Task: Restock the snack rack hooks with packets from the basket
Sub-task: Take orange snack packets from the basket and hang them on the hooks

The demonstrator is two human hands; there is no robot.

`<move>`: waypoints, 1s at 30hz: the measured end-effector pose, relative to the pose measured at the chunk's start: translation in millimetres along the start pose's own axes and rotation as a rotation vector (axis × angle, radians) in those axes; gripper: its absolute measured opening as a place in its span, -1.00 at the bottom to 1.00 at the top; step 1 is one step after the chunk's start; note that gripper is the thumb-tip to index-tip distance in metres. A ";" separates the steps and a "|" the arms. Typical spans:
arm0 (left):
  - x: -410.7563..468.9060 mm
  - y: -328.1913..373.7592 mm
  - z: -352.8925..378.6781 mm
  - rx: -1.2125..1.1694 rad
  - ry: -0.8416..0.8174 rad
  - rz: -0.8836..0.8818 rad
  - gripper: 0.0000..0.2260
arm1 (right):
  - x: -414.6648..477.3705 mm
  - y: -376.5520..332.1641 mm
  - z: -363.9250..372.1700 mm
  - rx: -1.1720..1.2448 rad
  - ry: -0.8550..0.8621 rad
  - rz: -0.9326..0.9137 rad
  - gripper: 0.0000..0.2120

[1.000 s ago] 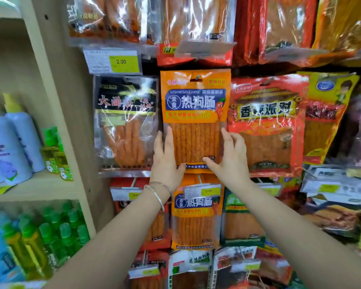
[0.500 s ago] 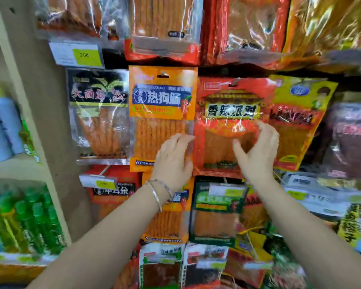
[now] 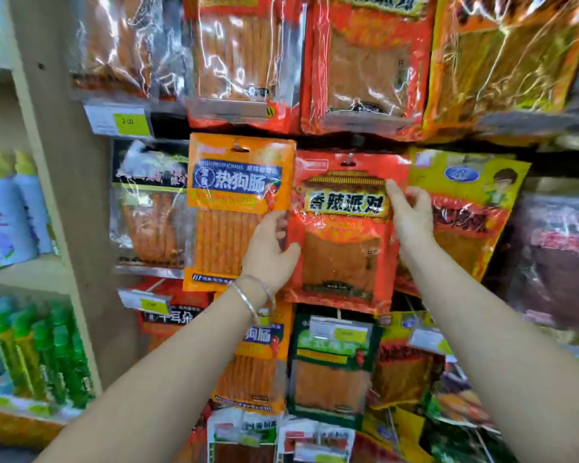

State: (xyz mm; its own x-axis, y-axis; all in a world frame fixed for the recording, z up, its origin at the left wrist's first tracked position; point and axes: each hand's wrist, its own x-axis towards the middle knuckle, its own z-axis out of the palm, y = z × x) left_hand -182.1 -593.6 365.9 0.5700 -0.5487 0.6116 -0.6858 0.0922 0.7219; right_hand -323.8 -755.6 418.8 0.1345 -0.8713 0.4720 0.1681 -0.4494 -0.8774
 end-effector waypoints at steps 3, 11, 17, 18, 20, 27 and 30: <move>0.3 -1.5 3.4 -0.035 -0.050 -0.064 -0.45 | -5.9 1.6 3.0 0.091 -0.018 -0.129 -0.86; 6.9 5.8 9.7 -0.084 -0.016 -0.094 -0.40 | -9.9 -7.8 1.5 0.247 -0.078 -0.125 -0.84; 12.9 7.9 12.4 -0.081 -0.036 -0.112 -0.34 | -4.1 -7.3 -10.8 0.295 -0.189 -0.108 -0.91; 14.2 8.6 13.3 -0.076 -0.047 -0.115 -0.33 | -3.4 -6.3 -12.3 0.285 -0.202 -0.107 -0.90; 15.4 10.7 14.4 -0.078 -0.065 -0.128 -0.35 | -2.4 -4.5 -14.3 0.242 -0.195 -0.131 -0.89; 10.8 12.0 14.7 -0.119 -0.022 -0.121 -0.42 | -29.1 13.1 -14.1 -0.130 -0.091 -0.272 -0.38; 5.9 11.3 15.5 -0.110 0.037 -0.096 -0.45 | -50.4 22.3 -11.5 -0.166 -0.100 -0.294 -0.25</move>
State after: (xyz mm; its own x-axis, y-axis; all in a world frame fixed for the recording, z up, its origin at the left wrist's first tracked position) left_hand -193.5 -608.6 372.7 0.6484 -0.5287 0.5478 -0.5744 0.1325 0.8078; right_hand -338.1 -723.9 374.5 0.1997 -0.6797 0.7058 0.0542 -0.7115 -0.7006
